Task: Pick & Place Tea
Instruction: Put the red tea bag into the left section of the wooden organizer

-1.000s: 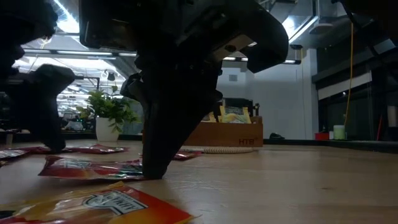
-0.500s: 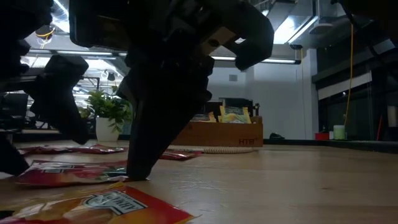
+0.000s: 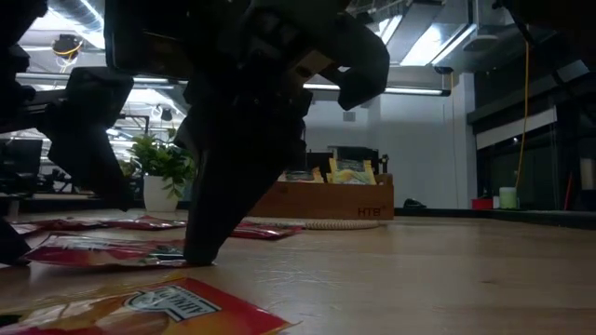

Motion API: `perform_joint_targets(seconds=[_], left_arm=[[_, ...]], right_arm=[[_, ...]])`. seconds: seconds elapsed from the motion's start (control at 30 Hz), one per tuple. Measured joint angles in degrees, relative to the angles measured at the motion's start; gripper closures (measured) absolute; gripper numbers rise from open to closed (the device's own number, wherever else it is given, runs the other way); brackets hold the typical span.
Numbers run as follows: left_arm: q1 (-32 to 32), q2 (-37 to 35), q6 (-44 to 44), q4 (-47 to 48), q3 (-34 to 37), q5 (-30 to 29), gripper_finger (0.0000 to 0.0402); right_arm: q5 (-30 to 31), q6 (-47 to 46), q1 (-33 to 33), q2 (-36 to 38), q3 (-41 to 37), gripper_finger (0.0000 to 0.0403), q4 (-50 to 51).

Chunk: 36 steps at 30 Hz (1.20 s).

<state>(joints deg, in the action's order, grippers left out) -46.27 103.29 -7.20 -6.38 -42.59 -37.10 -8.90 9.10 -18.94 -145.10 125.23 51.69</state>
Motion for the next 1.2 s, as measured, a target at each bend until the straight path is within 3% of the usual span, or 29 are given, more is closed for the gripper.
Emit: perform_joint_targets(seconds=[0.37, 0.67, 0.93, 1.2], left_arm=[[1.37, 1.63, 4.34, 0.14, -0.09, 4.65, 0.0243], [4.24, 1.63, 7.86, -0.49, -0.13, 11.25, 0.0386], [4.12, 0.68, 7.26, 0.34, -0.13, 10.52, 0.0392], [3.14, -2.33, 4.46, 4.70, 0.00, 7.88, 0.0393]], right_arm=[[-0.11, -1.16, 0.02, 0.00, 0.00, 0.0403, -0.81], [-0.22, -1.16, 0.02, -0.02, 0.00, 0.0403, -1.45], [0.00, -1.79, 0.02, 0.11, 0.52, 0.0403, -0.77], [-0.03, -1.72, -0.01, 3.03, 9.80, 0.0398, 10.13]])
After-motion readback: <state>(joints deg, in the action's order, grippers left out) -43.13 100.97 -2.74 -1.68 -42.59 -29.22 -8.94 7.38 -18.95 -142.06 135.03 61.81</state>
